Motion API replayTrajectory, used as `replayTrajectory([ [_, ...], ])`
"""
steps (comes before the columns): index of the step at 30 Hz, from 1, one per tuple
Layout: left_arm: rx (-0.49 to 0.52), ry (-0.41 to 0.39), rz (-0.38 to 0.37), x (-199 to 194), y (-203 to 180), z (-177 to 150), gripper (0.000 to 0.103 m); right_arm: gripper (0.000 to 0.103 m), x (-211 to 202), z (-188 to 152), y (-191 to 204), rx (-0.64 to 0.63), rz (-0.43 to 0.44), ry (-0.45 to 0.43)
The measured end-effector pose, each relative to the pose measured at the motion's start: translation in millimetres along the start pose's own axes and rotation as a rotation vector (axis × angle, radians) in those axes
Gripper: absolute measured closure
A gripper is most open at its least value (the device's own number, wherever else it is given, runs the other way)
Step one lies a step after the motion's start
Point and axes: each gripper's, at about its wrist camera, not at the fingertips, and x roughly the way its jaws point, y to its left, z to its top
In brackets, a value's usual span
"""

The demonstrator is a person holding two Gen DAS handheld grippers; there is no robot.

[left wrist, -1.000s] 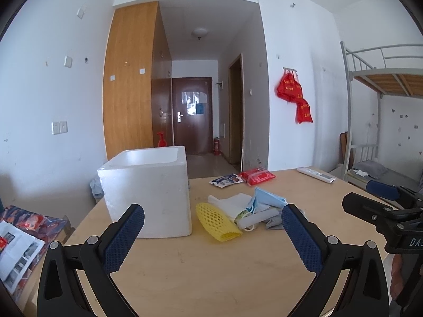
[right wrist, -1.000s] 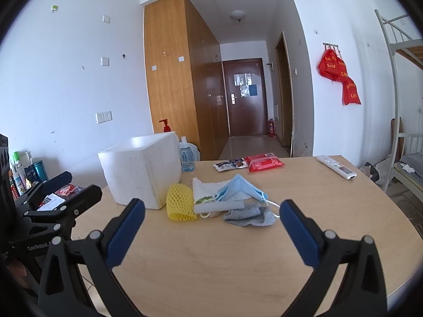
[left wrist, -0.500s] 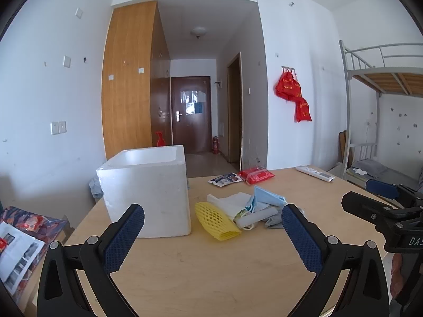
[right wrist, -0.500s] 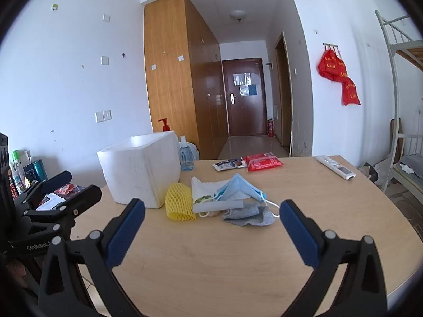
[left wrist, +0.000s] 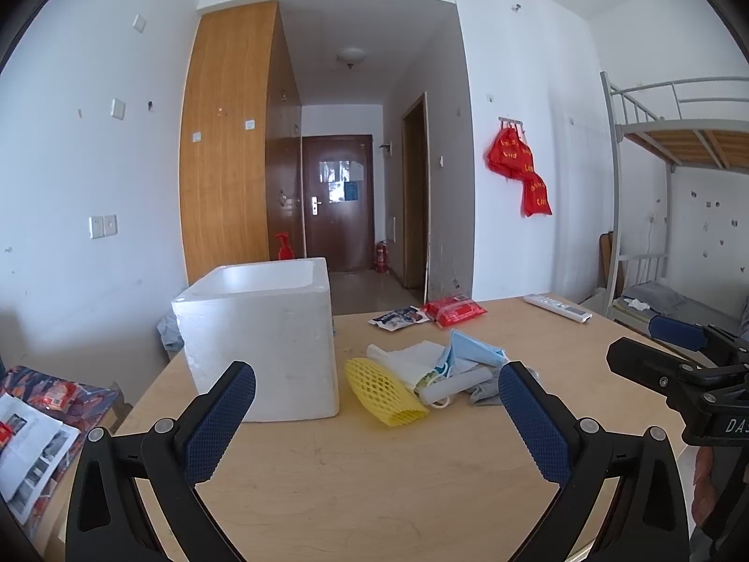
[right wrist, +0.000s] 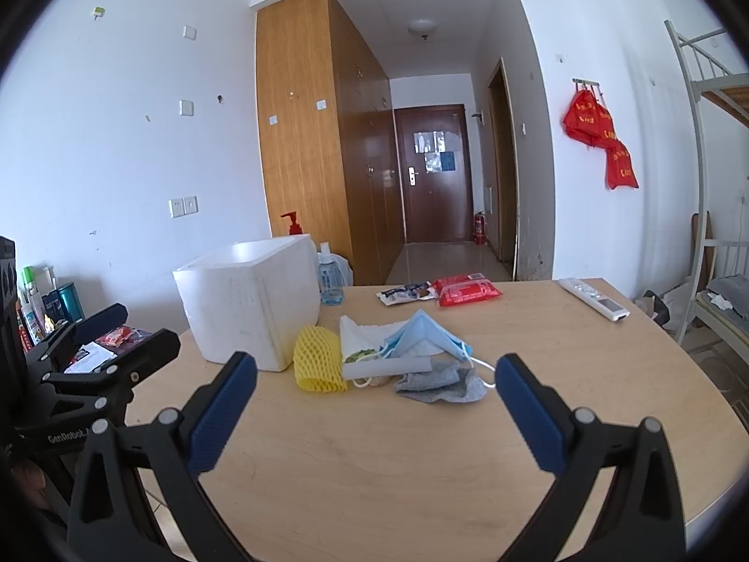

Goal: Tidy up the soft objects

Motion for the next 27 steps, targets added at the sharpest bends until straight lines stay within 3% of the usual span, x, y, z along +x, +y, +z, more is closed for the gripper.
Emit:
replayTrajectory([
  [27, 0.001, 0.009, -0.009, 7.2, -0.7, 0.9, 0.0, 0.0, -0.3, 2.9, 0.1, 0.0, -0.002, 0.001],
])
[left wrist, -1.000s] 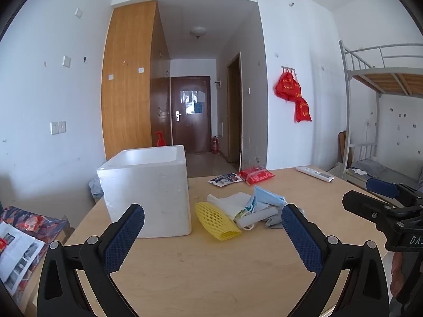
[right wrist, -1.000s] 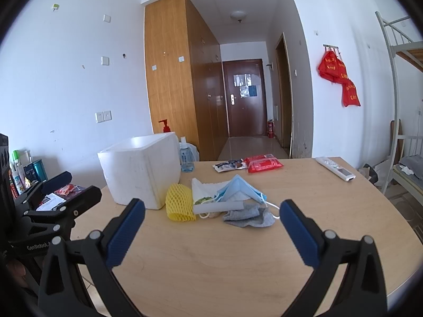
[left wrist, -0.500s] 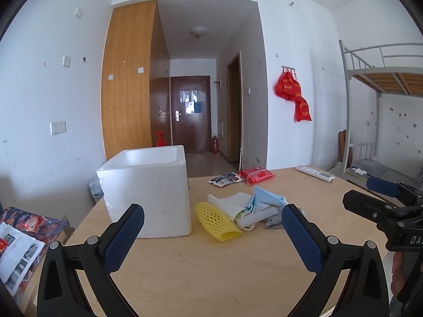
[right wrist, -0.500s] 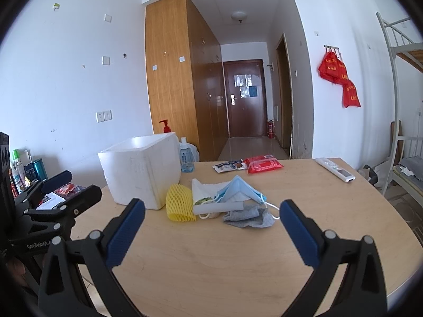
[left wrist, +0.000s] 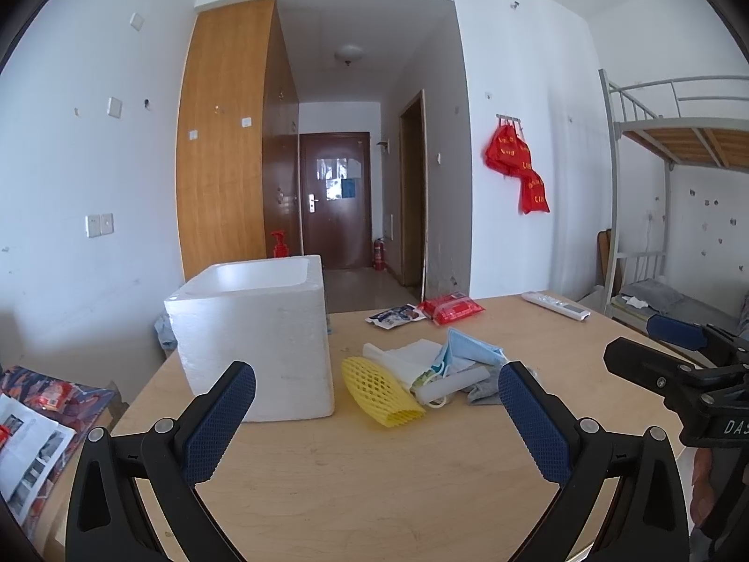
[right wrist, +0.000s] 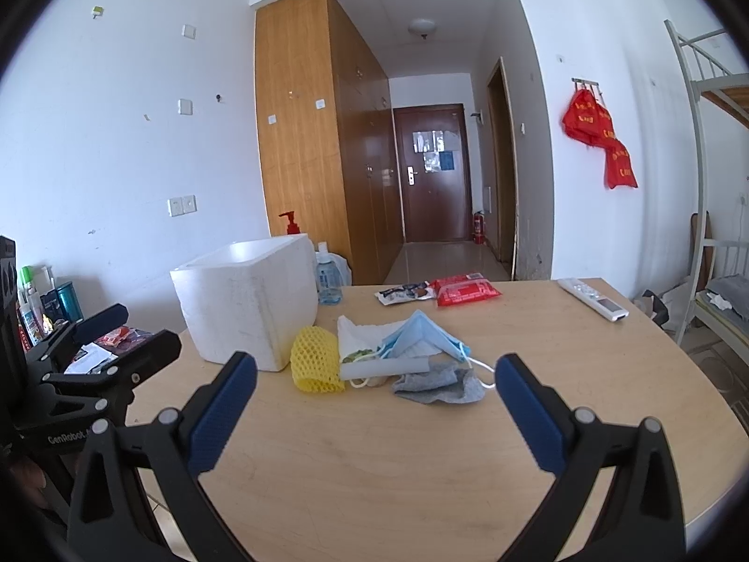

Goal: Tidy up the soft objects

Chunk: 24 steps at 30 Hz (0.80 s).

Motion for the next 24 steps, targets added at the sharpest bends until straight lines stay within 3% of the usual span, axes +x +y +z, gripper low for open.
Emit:
replayTrajectory([
  [18, 0.015, 0.0, -0.022, 23.7, -9.0, 14.4, 0.0, 0.0, 7.7, 11.5, -15.3, 0.001, -0.004, -0.003],
  [24, 0.01, 0.059, -0.062, 47.8, -11.7, 19.8, 0.0, 0.0, 23.9, 18.4, -23.4, 0.001, -0.014, 0.022],
])
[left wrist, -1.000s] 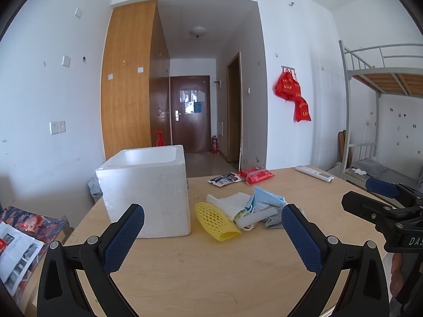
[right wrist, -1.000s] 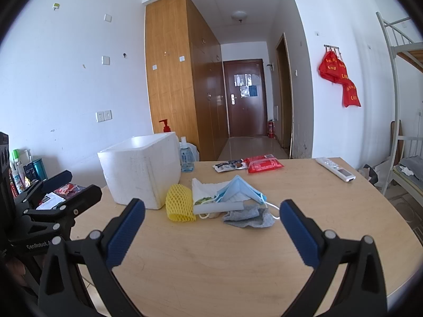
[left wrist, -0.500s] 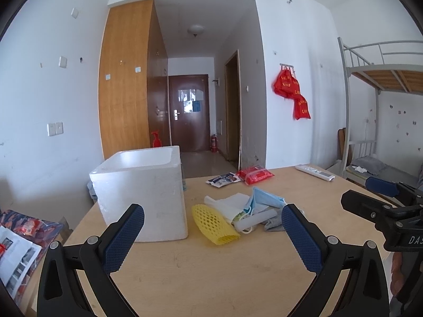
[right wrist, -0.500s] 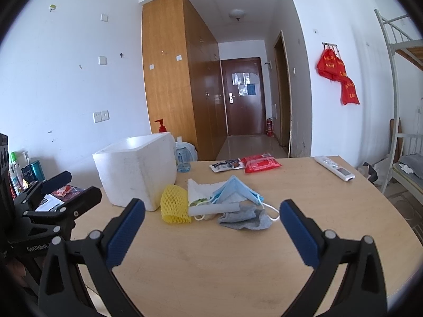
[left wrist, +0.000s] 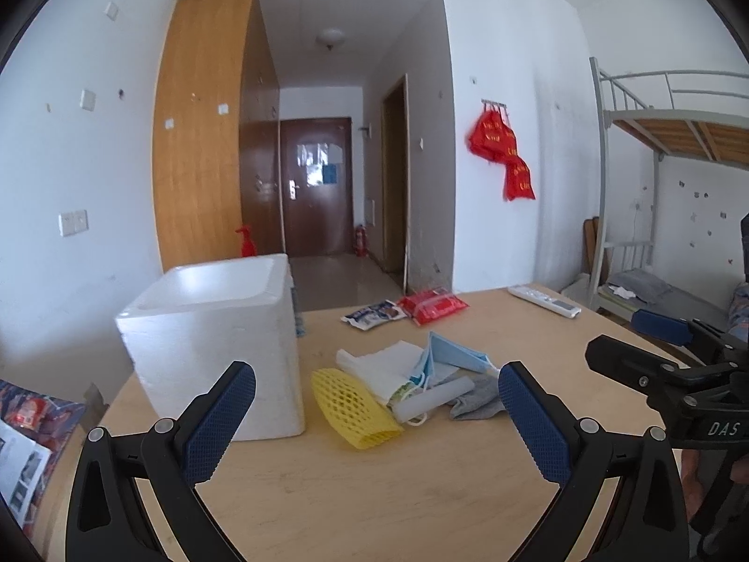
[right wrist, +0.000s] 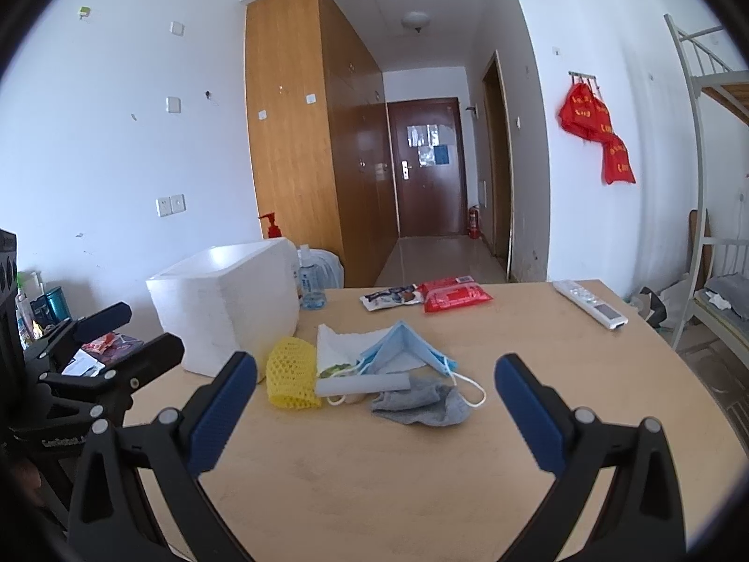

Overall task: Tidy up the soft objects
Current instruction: 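Move both tools toward the yellow net and grey sock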

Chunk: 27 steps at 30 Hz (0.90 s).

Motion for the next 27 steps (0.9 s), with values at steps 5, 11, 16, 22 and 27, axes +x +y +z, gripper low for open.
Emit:
replayTrajectory([
  [5, 0.024, 0.044, -0.008, 18.7, -5.3, -1.0, 0.0, 0.0, 17.9, 3.5, -7.2, 0.004, 0.01, 0.036],
  [11, -0.001, 0.11, -0.032, 44.5, -3.4, -4.0, 0.0, 0.0, 42.4, 3.2, -14.8, 0.004, 0.022, 0.093],
  [16, -0.033, 0.195, -0.049, 73.2, 0.5, -7.8, 0.0, 0.0, 62.9, -0.1, -23.3, 0.01, 0.024, 0.145],
  [22, -0.059, 0.272, -0.057, 101.9, -0.1, -14.4, 0.0, 0.0, 90.2, -6.4, -33.3, 0.013, 0.019, 0.224],
  [27, -0.082, 0.326, -0.054, 124.0, 2.3, -19.7, 0.0, 0.0, 109.7, -11.0, -40.1, 0.015, 0.009, 0.299],
])
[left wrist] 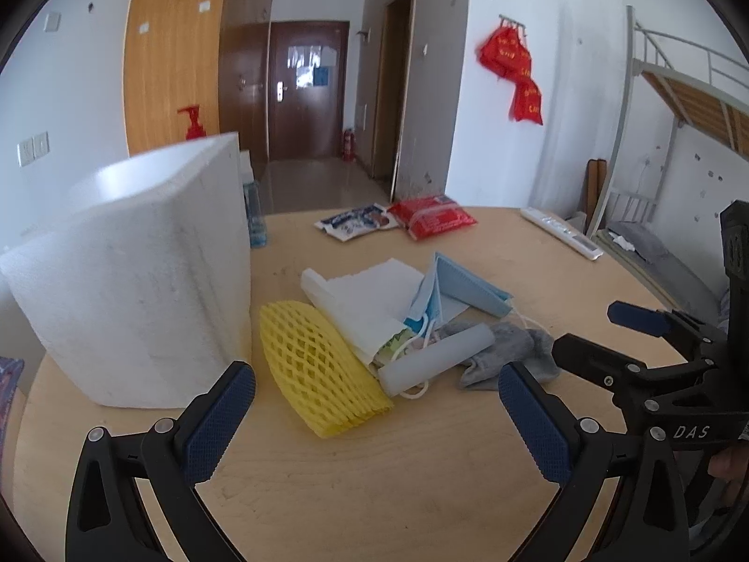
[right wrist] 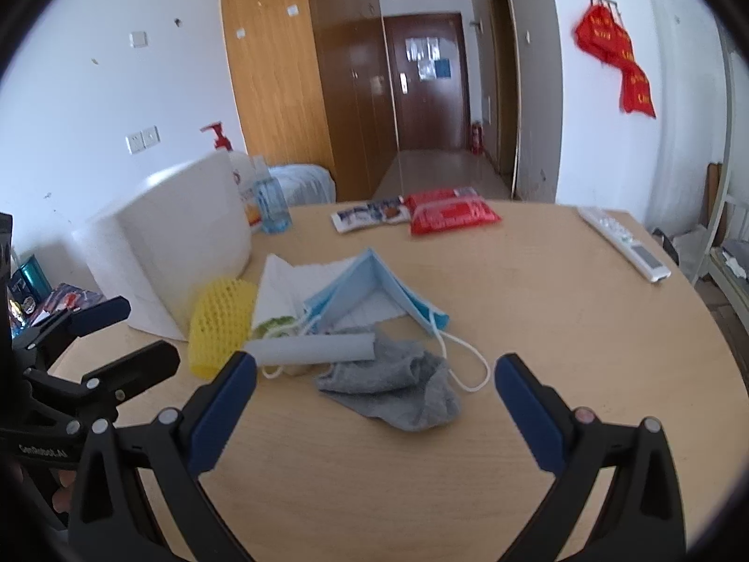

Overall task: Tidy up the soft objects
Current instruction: 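Move both tools toward the yellow net and grey sock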

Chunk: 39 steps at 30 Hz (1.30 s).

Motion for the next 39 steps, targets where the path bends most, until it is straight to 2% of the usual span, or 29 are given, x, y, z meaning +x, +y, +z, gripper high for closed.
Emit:
replayTrajectory([
  [7, -0.059, 0.079, -0.018, 20.9, 9.0, -0.1, 0.0, 0.0, 24.7, -0.9, -5.4, 0.012, -0.008, 0.094],
  [11, -0.052, 0.094, -0.005, 27.3, 7.4, -0.8, 0.0, 0.001, 31.0, -1.6, -3.7, -0.002, -0.003, 0.114],
  [18, -0.067, 0.151, -0.007, 44.8, 10.0, -1.7, 0.001, 0.009, 42.7, -3.5, -6.7, -0.019, 0.034, 0.154],
  [21, -0.064, 0.189, -0.009, 53.7, 12.2, -2.8, 0.003, 0.016, 49.8, -3.6, -10.0, -0.023, 0.055, 0.182],
  [27, -0.083, 0.241, 0.001, 68.5, 19.6, -4.9, 0.006, 0.017, 68.2, -3.0, -13.3, -0.044, 0.07, 0.246],
  [32, -0.078, 0.282, 0.001, 80.2, 18.4, -6.8, 0.014, 0.017, 73.6, -3.1, -12.9, -0.066, 0.067, 0.26],
  [36, -0.085, 0.3, 0.001, 84.3, 18.2, -9.1, 0.017, 0.03, 75.4, -3.0, -14.5, -0.062, 0.076, 0.267],
  [39, -0.076, 0.298, 0.007, 83.4, 17.5, -9.5, 0.023, 0.037, 74.3, -3.5, -13.0, -0.07, 0.079, 0.269],
])
